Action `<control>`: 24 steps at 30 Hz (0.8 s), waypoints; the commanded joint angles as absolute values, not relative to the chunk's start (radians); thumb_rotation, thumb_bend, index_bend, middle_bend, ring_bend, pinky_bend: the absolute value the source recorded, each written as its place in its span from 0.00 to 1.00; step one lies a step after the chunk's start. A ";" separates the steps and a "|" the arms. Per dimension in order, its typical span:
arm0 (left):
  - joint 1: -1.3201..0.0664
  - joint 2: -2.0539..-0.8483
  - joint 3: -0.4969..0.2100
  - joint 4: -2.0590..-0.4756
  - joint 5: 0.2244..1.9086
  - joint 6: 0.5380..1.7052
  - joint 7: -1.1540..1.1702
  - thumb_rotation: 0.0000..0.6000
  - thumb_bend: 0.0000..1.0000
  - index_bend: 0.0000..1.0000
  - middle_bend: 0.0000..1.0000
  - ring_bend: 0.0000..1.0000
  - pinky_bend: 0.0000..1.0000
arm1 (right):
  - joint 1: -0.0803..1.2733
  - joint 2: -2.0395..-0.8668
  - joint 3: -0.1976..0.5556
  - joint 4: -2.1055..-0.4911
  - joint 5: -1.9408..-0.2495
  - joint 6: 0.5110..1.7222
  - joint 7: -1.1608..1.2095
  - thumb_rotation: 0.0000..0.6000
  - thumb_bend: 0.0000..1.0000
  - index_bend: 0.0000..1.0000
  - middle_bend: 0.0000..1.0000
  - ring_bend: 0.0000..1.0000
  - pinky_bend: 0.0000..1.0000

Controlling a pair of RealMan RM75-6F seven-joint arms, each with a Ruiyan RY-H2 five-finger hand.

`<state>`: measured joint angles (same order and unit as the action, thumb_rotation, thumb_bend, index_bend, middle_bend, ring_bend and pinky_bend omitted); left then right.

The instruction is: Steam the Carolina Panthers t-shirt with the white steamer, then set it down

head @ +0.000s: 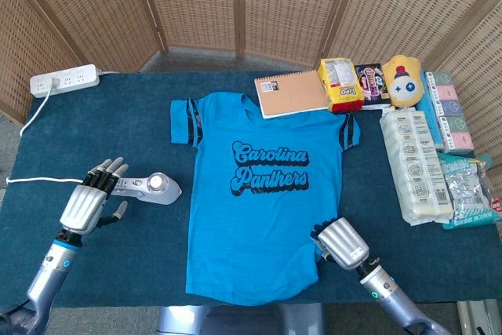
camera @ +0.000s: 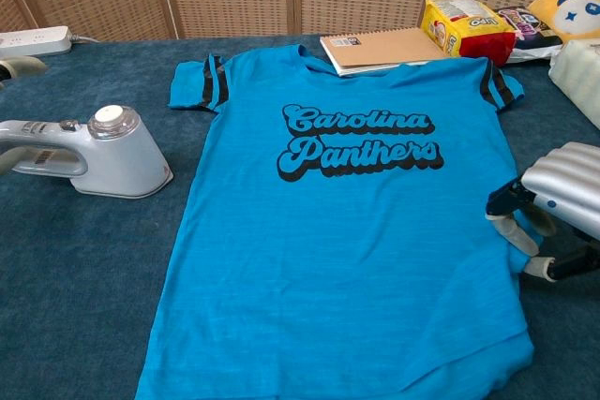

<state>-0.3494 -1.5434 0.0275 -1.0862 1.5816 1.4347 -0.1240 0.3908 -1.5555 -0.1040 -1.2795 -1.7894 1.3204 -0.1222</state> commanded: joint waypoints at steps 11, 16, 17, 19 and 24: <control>-0.272 -1.367 0.017 -1.338 1.562 1.514 -0.061 0.60 0.40 0.00 0.00 0.00 0.13 | 0.377 -1.522 -0.111 -1.286 -1.777 1.322 -0.121 1.00 0.42 0.66 0.60 0.58 0.59; -0.237 -1.328 0.018 -1.378 1.561 1.548 -0.066 0.59 0.40 0.00 0.00 0.00 0.13 | 0.381 -1.473 -0.115 -1.349 -1.723 1.255 -0.102 1.00 0.39 0.53 0.49 0.45 0.43; -0.231 -1.323 0.016 -1.382 1.559 1.552 -0.065 0.59 0.40 0.00 0.00 0.00 0.13 | 0.383 -1.462 -0.115 -1.360 -1.717 1.244 -0.110 1.00 0.39 0.50 0.47 0.43 0.41; -0.223 -1.316 0.012 -1.387 1.555 1.555 -0.065 0.59 0.40 0.00 0.00 0.00 0.13 | 0.384 -1.448 -0.115 -1.374 -1.710 1.236 -0.117 1.00 0.39 0.45 0.44 0.39 0.37; -0.209 -1.306 0.002 -1.393 1.551 1.568 -0.082 0.60 0.40 0.00 0.00 0.00 0.13 | 0.381 -1.413 -0.119 -1.411 -1.684 1.209 -0.114 1.00 0.38 0.28 0.31 0.23 0.25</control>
<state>-0.2111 -1.3071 0.0036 -1.3920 1.5508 1.5662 -0.0795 0.3818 -1.4187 -0.1178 -1.4038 -1.6905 1.2144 -0.1151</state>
